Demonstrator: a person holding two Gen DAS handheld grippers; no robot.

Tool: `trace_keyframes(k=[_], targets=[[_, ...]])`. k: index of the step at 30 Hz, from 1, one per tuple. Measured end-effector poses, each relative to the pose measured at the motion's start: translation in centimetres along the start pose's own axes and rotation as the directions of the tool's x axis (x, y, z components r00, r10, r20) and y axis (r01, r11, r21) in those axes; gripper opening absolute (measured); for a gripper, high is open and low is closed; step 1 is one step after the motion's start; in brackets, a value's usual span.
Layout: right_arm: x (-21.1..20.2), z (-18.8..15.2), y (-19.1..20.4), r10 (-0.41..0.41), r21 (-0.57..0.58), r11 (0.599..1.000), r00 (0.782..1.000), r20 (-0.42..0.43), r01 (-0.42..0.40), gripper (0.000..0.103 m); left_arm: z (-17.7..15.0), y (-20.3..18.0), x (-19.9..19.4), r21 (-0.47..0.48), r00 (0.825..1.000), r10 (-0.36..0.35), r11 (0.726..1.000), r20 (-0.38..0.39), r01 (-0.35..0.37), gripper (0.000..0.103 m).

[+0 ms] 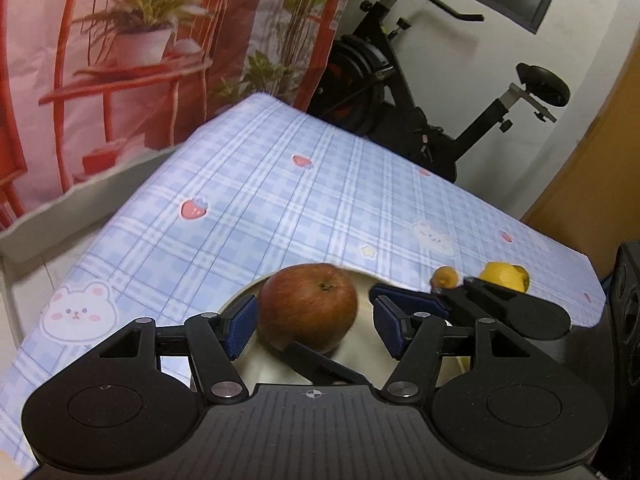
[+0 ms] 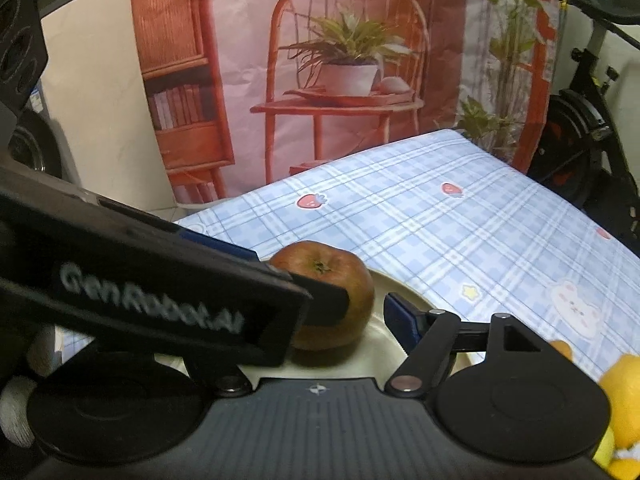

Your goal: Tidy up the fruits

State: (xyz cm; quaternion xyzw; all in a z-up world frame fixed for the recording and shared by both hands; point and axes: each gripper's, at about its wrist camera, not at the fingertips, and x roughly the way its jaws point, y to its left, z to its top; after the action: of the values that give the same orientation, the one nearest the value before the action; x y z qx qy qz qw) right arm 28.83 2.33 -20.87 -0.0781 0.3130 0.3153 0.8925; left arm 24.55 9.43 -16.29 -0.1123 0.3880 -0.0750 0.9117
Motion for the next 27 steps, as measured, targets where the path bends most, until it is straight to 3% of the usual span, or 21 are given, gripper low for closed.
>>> trace_keyframes(k=[6,14,19,23,27], targets=[[-5.6,-2.1,0.1,-0.071,0.062,0.996,0.992,0.106,0.064,0.073,-0.1,-2.7,-2.1,0.059,0.998,-0.002,0.998,0.059,-0.002,0.066],[-14.0,-5.9,-1.7,-0.199,0.187,0.970,0.952,0.232,0.157,0.073,-1.4,-7.9,-3.6,0.127,0.991,-0.012,0.992,0.137,-0.006,0.066],[-16.7,-8.3,-3.3,-0.269,0.246,0.946,0.938,0.220,0.213,0.072,-2.2,-10.7,-3.2,0.163,0.992,-0.055,0.986,0.112,0.036,0.066],[-17.3,-9.9,-4.3,-0.278,0.263,0.938,0.941,0.190,0.224,0.064,-2.9,-12.2,-2.7,0.211,0.994,-0.080,0.975,0.077,0.062,0.066],[-17.0,-11.0,-4.8,-0.276,0.274,0.935,0.947,0.165,0.225,0.058,-3.7,-12.3,-2.4,0.223,0.997,-0.054,0.974,0.063,0.039,0.066]])
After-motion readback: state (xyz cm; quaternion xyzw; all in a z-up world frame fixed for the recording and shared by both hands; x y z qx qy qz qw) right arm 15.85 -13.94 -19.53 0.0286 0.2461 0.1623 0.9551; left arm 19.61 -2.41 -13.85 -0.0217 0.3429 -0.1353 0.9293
